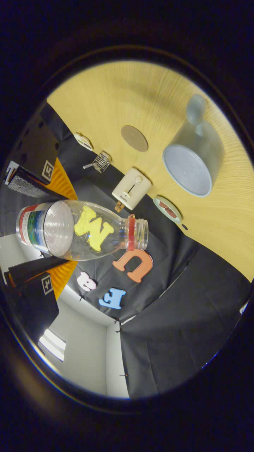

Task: Take the bottle from table, then pour the juice into the cup, finally place the bottle on the coaster

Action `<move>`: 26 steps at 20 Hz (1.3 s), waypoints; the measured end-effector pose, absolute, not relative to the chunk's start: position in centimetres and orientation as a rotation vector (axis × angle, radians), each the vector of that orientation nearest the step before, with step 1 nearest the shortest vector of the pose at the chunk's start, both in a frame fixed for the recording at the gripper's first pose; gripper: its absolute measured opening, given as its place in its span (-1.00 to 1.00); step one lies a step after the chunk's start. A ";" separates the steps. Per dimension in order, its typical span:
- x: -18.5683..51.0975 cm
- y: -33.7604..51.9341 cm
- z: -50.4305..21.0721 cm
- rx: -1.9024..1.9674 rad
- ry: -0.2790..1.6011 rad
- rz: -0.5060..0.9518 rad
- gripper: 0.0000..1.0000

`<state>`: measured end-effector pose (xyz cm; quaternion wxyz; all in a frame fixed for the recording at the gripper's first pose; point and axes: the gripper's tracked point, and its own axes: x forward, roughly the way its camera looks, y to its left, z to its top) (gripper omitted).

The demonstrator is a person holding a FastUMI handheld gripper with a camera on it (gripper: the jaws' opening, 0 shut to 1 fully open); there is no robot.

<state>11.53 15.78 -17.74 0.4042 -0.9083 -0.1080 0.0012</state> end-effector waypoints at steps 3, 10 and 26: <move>11.4 15.7 -17.8 -2.282 -0.266 -0.008 0.62; 12.4 14.1 -17.1 -1.987 -0.140 -0.071 0.62; 12.8 13.9 -16.0 -1.048 0.117 -0.042 0.63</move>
